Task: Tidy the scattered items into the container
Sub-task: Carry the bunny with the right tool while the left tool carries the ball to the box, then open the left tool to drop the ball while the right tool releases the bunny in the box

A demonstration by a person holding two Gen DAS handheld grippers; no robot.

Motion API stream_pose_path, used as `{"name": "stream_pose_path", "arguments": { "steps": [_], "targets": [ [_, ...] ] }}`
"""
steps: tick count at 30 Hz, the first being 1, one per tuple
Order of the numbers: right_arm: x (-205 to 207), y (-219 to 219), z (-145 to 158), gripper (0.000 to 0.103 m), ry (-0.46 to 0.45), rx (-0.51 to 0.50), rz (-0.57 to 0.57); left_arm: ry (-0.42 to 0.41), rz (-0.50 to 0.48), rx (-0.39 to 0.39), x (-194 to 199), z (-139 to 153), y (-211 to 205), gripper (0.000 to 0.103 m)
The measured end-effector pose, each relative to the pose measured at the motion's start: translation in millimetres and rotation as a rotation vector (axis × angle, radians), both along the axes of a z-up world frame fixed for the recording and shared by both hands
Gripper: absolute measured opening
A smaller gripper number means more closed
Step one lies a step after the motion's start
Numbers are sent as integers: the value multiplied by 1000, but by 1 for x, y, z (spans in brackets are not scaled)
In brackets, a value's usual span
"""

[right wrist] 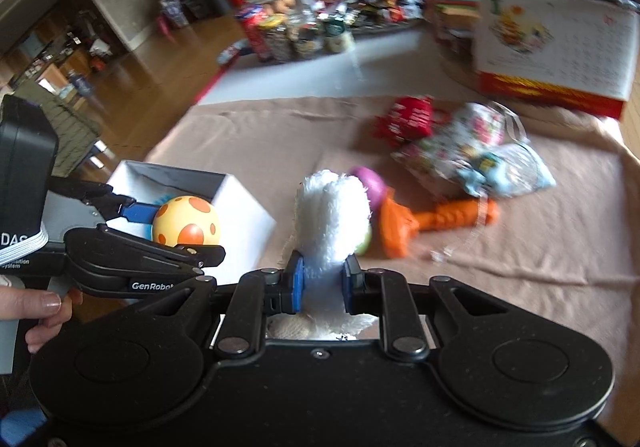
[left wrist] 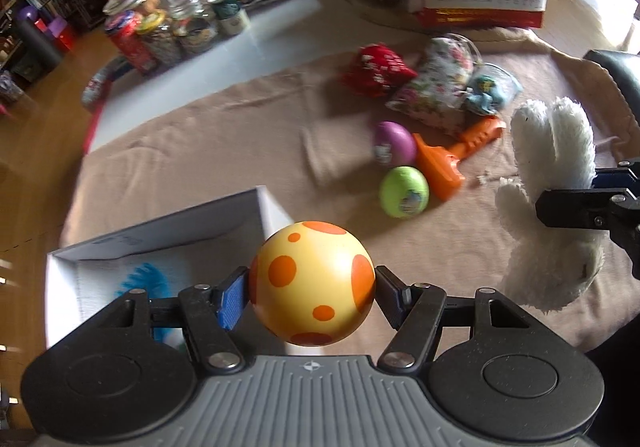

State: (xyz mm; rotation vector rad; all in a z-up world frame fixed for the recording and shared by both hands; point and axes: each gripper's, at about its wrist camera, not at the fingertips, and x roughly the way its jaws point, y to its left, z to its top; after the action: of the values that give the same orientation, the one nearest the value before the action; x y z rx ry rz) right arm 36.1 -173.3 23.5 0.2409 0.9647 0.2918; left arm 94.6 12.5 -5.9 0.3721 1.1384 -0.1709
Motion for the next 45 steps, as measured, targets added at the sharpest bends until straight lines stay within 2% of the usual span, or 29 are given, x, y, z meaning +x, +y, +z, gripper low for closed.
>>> {"name": "stream_pose_path", "arguments": {
  "steps": [15, 26, 34, 45],
  "targets": [
    [32, 114, 25, 19, -52, 28, 214, -14, 157, 48, 10, 23, 128, 67],
    [51, 157, 28, 19, -49, 50, 276, 45, 242, 90, 9, 11, 211, 67],
    [64, 166, 15, 20, -9, 21, 272, 94, 261, 89, 12, -14, 239, 67],
    [85, 175, -5, 21, 40, 15, 246, 128, 275, 80, 34, -43, 249, 67]
  ]
}}
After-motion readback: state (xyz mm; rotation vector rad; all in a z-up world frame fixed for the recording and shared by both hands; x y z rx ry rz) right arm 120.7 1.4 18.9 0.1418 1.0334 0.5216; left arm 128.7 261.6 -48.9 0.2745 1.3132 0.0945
